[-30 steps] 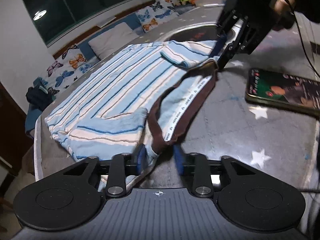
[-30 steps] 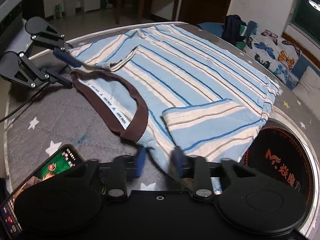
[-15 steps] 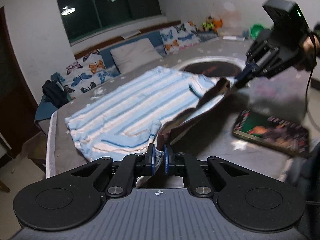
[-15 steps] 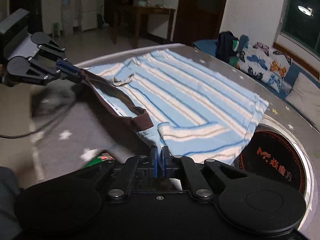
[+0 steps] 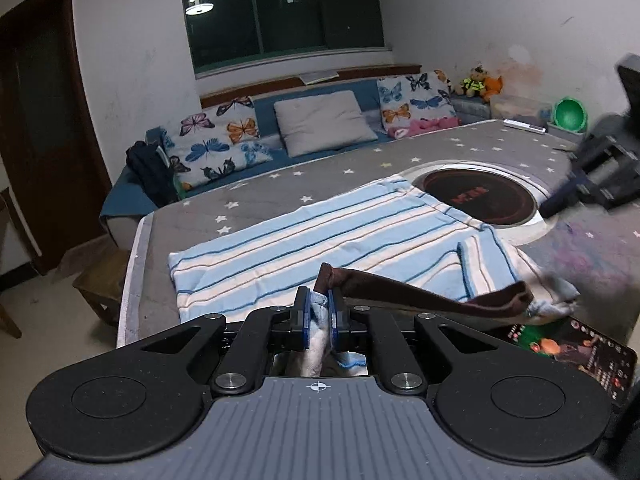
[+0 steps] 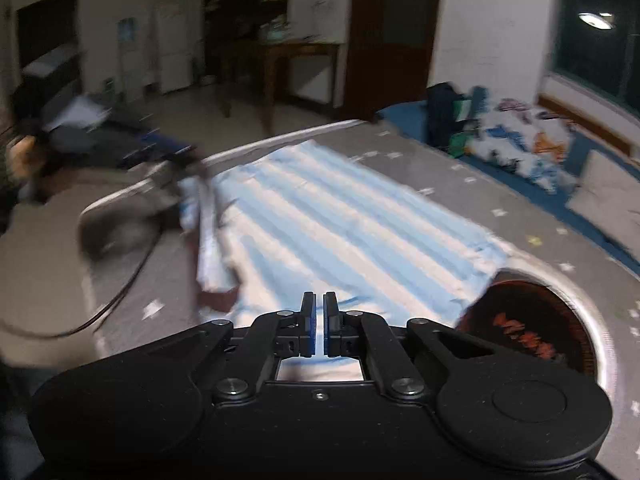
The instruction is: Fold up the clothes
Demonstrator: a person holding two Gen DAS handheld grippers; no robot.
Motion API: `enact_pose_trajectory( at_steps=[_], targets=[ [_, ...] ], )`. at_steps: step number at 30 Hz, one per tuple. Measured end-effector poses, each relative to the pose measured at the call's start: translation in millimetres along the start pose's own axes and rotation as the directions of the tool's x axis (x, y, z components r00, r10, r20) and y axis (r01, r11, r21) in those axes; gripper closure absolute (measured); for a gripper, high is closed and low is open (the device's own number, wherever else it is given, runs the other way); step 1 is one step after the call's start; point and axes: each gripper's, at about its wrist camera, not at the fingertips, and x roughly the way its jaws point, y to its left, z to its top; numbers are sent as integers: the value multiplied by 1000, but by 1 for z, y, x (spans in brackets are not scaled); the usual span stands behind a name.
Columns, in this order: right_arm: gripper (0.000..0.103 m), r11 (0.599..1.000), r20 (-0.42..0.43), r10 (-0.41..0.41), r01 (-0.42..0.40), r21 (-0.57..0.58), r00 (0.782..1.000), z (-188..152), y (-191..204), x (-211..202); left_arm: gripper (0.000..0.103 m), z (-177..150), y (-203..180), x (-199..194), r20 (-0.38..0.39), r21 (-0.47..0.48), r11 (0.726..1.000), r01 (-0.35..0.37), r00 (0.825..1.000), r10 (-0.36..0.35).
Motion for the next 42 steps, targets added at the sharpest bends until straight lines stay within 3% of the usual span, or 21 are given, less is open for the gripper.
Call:
enact_pose_trajectory(
  at_steps=[2, 4, 6, 14, 15, 16, 17, 26, 35, 39, 42],
  targets=[
    [92, 1000, -15, 21, -22, -12, 1000, -4, 7, 5, 94, 3, 1, 3, 0, -3, 1000, -2, 1000, 2],
    [72, 999, -27, 27, -27, -22, 999, -7, 11, 13, 94, 4, 4, 7, -3, -10, 1000, -1, 1000, 1],
    [66, 999, -40, 32, -33, -32, 999, -10, 14, 21, 94, 4, 2, 7, -2, -7, 1000, -3, 1000, 3],
    [66, 996, -91, 52, -58, -70, 995, -22, 30, 52, 94, 0, 2, -2, 15, -19, 1000, -2, 1000, 2],
    [74, 995, -97, 54, -61, -75, 994, -24, 32, 56, 94, -4, 4, -4, 18, -32, 999, 1, 1000, -1],
    [91, 995, -100, 52, -60, -79, 994, -23, 32, 59, 94, -6, 5, -7, 21, -43, 999, 5, 1000, -4],
    [95, 995, -95, 41, -49, -82, 995, -18, 27, 59, 94, -7, 5, -13, 26, -45, 999, 9, 1000, -8],
    [98, 993, -49, -56, 51, -110, 997, 24, -16, 63, 94, -8, 2, -57, 92, -45, 999, 17, 996, -13],
    [98, 979, -1, -153, 151, -134, 988, 66, -60, 68, 94, 44, 35, 19, 99, -39, 998, -47, 994, 51],
    [98, 970, -4, -205, 202, -135, 979, 72, -72, 75, 94, 74, 56, 91, 57, -22, 996, -84, 995, 85],
    [98, 966, -28, -237, 233, -109, 971, 76, -101, 109, 94, 83, 69, 132, 21, -42, 994, -101, 995, 102]
  ],
)
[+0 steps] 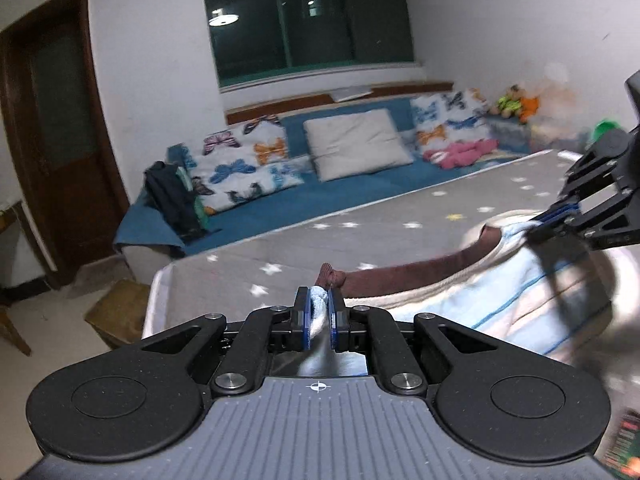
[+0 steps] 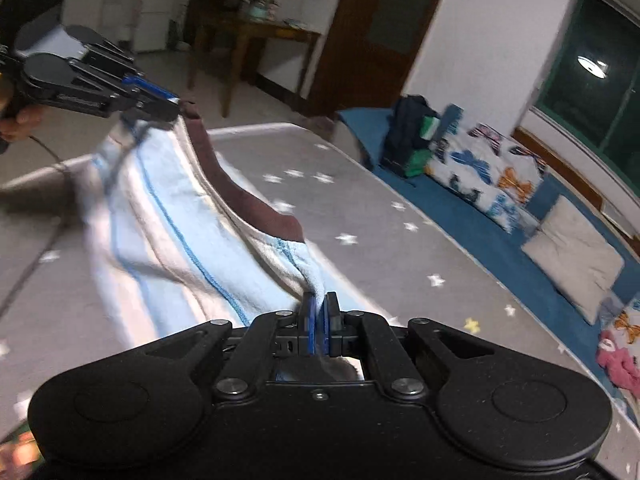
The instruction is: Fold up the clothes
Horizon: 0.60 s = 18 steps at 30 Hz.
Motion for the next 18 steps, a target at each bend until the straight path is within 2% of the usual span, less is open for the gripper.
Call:
enact_pose_trajectory(
  at_steps=[6, 10, 14, 16, 18],
  targets=[
    [98, 997, -44, -31, 34, 74, 999, -1, -25, 67, 94, 3, 18, 82, -87, -97, 994, -47, 995, 38],
    [98, 991, -67, -44, 52, 127, 997, -4, -37, 97, 94, -8, 19, 110, -126, -129, 989, -76, 990, 60],
    [97, 980, -76, -44, 58, 189, 996, -13, -42, 97, 91, -14, 29, 122, -170, -165, 982, -96, 983, 68],
    [91, 974, -80, -44, 61, 220, 996, -17, -45, 97, 89, -15, 32, 117, -166, -177, 978, -109, 983, 80],
    [85, 966, -85, -43, 64, 251, 995, -21, -47, 97, 83, -14, 38, 107, -148, -191, 976, -102, 986, 74]
  ],
)
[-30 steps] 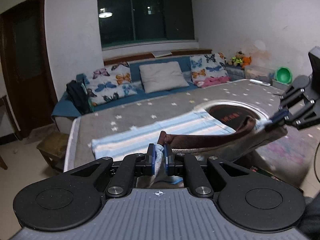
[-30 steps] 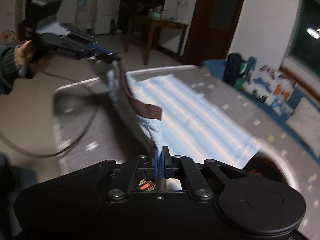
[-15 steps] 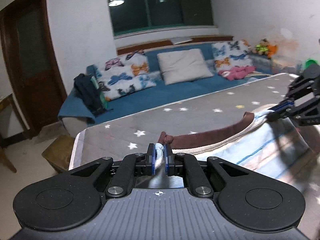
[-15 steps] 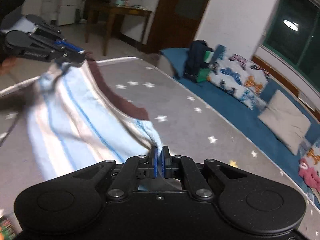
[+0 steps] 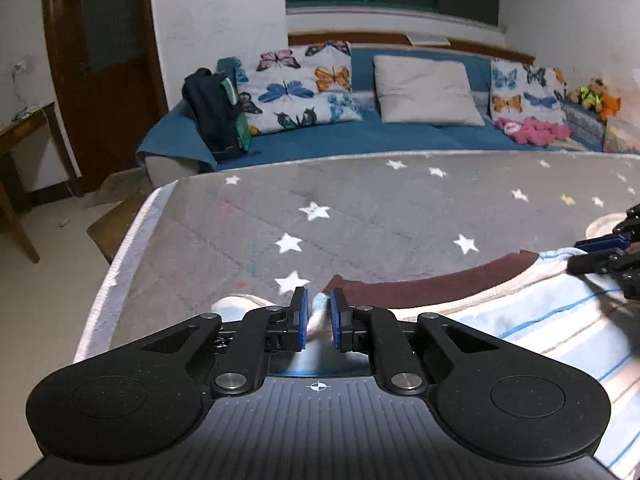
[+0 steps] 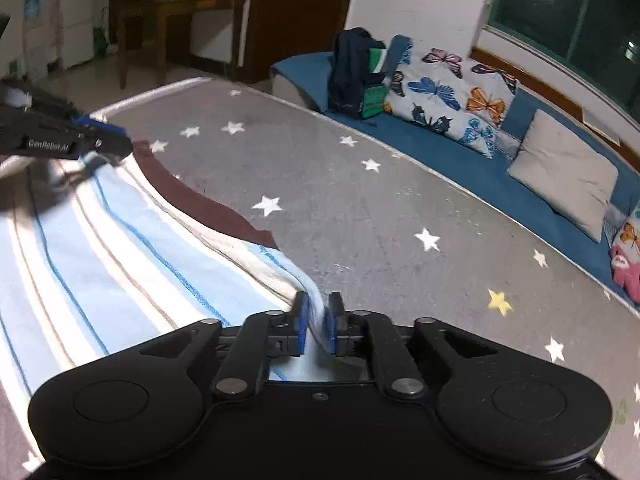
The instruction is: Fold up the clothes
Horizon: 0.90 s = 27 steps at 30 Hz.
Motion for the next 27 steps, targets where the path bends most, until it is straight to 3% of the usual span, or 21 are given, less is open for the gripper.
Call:
enact_pose_trajectory(
  at_steps=[3, 6, 11, 17, 27],
  targets=[
    [68, 998, -1, 13, -13, 65, 1000, -7, -9, -9, 69, -5, 16, -30, 35, -25, 1000, -5, 999, 6],
    [54, 983, -9, 52, -50, 178, 999, -26, -24, -30, 67, -16, 34, -57, 41, -55, 998, -14, 999, 16],
    [50, 958, -25, 67, -57, 282, 997, -54, -31, -44, 62, -39, 52, -81, -8, -124, 992, -38, 999, 37],
    [47, 925, -19, 77, -64, 375, 997, -66, -34, -42, 60, -51, 56, -75, -73, -160, 986, -40, 997, 28],
    [51, 920, -10, 83, -72, 384, 997, -68, -28, -35, 57, -60, 56, -54, -124, -204, 978, -53, 992, 28]
  ],
)
